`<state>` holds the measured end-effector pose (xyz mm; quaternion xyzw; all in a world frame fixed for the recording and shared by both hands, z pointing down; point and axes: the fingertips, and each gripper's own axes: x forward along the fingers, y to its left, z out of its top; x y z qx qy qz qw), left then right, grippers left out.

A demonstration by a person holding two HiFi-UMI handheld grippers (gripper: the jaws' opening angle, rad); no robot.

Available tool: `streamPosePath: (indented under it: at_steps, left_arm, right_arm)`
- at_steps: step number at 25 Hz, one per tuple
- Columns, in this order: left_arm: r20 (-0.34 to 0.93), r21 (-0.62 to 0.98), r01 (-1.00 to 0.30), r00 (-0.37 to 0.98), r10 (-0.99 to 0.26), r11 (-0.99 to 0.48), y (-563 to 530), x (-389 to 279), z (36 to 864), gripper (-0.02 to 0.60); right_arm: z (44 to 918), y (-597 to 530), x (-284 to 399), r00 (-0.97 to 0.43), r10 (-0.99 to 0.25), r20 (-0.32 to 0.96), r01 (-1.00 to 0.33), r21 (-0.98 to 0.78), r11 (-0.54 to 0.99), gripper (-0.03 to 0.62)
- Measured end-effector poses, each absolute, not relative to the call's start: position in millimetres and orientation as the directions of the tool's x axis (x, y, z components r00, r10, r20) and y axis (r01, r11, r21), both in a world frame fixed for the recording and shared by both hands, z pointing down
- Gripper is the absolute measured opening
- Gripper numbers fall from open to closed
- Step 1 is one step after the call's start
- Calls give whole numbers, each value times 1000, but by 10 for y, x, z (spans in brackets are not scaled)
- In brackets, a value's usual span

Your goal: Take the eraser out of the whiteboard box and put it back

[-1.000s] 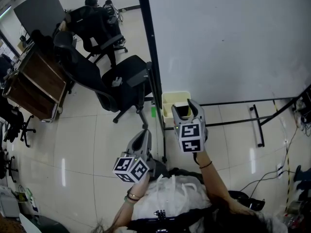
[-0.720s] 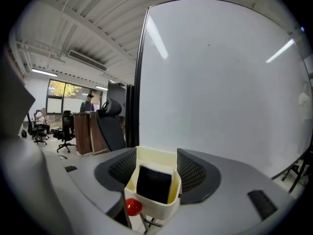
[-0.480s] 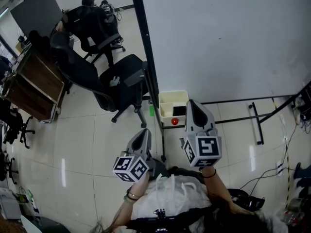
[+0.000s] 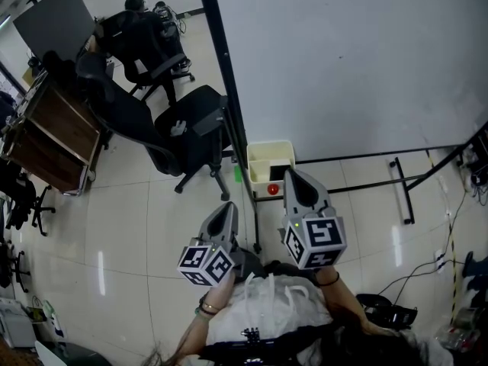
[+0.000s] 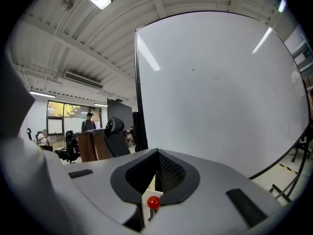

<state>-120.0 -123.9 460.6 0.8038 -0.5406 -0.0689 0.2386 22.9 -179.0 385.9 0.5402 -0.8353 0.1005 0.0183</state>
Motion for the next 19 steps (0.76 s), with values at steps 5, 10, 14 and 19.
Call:
streamPosePath:
  at_steps: [5,10,14,19]
  left_arm:
    - [148,459,-841,391,-908,-288,-1222,-1263,4610,-15]
    - [143,459,-841,388,-910,-287,-1213,-1283,4598,-15]
    - [141,458,-839,393,-908,-292,-1215,-1266,4593,-15]
    - [140,459,-839,394,-908,-293,-1207,-1262,4592,-15]
  right_arm:
    - [3923,-1791,184,-424,-890,167,-904,-141,404,2]
    - [3953,-1784,180,-423,-888,182,-905,-138,403,2]
    - [3961,-1782,193,-422,-887,186,-905,-141,401,2]
    - [3967,-1778,205,-421,-887,190,-906,-142,400,2]
